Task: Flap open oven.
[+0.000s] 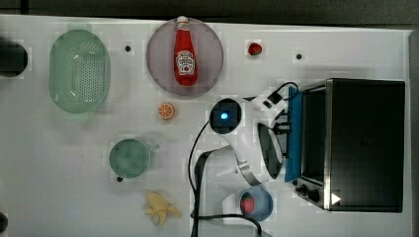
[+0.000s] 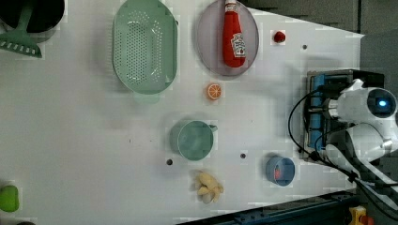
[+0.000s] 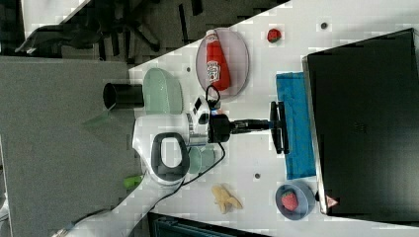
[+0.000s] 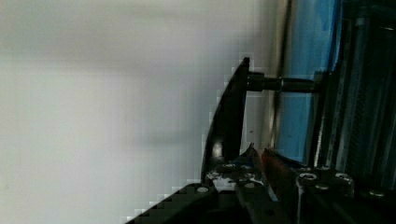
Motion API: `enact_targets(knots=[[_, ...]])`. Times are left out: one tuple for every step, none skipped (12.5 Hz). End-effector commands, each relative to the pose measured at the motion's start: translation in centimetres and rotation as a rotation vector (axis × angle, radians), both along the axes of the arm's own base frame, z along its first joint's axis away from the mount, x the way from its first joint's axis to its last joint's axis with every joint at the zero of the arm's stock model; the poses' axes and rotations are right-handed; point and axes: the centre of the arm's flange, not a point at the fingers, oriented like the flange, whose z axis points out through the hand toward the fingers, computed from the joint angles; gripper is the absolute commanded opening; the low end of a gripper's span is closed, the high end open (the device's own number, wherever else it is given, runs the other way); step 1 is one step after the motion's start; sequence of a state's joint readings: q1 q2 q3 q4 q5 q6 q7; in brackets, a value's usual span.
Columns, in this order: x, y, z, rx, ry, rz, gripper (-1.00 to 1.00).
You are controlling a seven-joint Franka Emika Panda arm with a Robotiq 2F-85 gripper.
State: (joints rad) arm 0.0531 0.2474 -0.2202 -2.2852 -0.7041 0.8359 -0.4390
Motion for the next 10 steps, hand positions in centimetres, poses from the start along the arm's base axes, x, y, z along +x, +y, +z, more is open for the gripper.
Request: enact_targets(knots=[[-0.8, 2.7, -3.9, -0.024, 0.037, -0.041, -0.65], [-0.7, 3.3, -4.9, -0.032, 0.038, -0.053, -0.65], [-0.7, 3.9, -5.9, -0.052, 0.032, -0.063, -0.65], [-0.7, 4.5, -7.1, -0.077, 0.027, -0.065, -0.65], [-0.7, 5.1, -8.3, -0.100, 0.022, -0.067, -0.65], [-0.7, 5.7, -9.4, -0.113, 0.018, -0.069, -0.65], [-0.7, 6.3, -10.3, -0.115, 0.019, -0.066, -0.65], [-0.6, 6.7, -11.1, -0.119, 0.023, -0.065, -0.65], [-0.4, 7.0, -11.4, -0.120, 0.024, -0.056, -0.65], [-0.1, 7.1, -11.6, -0.124, 0.022, -0.054, -0.65]])
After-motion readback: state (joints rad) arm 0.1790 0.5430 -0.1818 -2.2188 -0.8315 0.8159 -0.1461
